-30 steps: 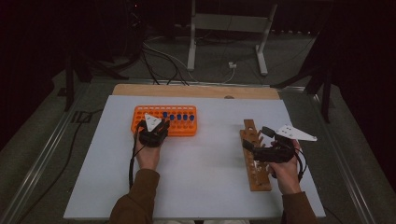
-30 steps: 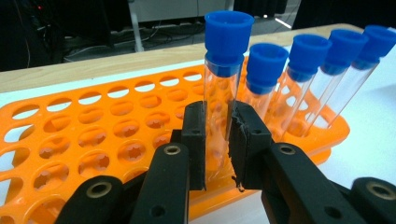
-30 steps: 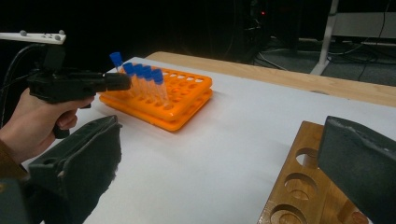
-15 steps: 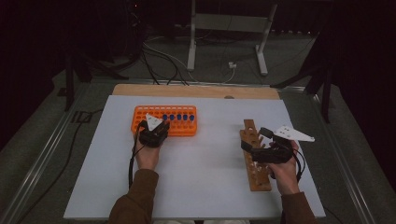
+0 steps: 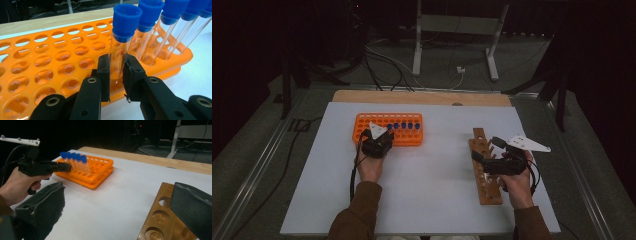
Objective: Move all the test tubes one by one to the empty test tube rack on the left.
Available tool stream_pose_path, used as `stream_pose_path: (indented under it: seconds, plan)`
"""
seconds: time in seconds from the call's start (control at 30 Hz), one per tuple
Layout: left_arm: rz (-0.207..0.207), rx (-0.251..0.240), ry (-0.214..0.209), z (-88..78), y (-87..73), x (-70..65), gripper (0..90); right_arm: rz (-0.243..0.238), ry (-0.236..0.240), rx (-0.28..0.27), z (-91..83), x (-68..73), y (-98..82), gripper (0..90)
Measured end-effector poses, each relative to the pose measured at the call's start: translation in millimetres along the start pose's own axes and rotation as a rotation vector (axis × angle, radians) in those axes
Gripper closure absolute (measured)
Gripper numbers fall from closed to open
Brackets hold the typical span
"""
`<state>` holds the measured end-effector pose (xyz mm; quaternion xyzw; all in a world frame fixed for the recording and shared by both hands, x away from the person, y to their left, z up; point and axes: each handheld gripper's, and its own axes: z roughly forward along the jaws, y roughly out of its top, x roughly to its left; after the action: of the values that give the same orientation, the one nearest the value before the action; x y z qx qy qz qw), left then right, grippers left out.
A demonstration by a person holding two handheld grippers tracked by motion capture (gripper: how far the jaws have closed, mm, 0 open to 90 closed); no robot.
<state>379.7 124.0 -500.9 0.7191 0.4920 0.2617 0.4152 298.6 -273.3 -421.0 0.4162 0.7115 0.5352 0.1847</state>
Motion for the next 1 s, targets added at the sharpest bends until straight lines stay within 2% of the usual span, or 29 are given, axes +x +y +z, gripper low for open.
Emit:
stream_pose_path:
  seconds: [0.07,0.17,0.27,0.4,0.53,0.7,0.83,0.87,0.9,1.0]
  plan:
    - [-0.028,-0.005,-0.017,-0.4,-0.2,1.5,75.8,0.000,0.000,0.002,0.3,-0.1,-0.4,0.1]
    - [-0.038,-0.016,-0.009,-3.2,-2.0,3.4,60.0,0.004,0.000,-0.003,-0.7,-1.1,-0.4,0.1]
    - [-0.073,-0.041,-0.014,-10.3,-2.5,9.7,50.7,0.007,0.001,-0.006,-1.9,-2.1,-0.8,0.1]
    - [-0.098,-0.089,-0.017,-27.6,1.8,15.2,45.1,-0.005,0.015,-0.012,-1.8,-1.4,-2.1,0.1]
    - [-0.101,-0.139,-0.023,-48.1,8.0,16.5,33.7,-0.014,0.025,-0.012,-0.9,1.8,-3.6,0.0]
    - [-0.083,-0.153,-0.062,-74.8,14.0,20.3,18.5,-0.028,0.034,-0.016,-1.3,4.3,-6.0,0.1]
    - [-0.062,-0.175,-0.090,-97.8,14.4,21.9,13.9,-0.033,0.041,-0.015,-0.6,6.8,-8.7,0.0]
    - [-0.062,-0.175,-0.090,-97.8,14.4,21.9,12.9,-0.034,0.043,-0.013,-0.5,7.8,-9.2,0.0]
    - [-0.054,-0.200,-0.096,-109.2,12.6,21.6,12.9,-0.037,0.045,-0.013,-0.1,8.7,-9.8,0.0]
    - [-0.054,-0.219,-0.117,-123.2,8.6,22.5,11.0,-0.044,0.055,-0.011,0.7,11.5,-11.2,0.0]
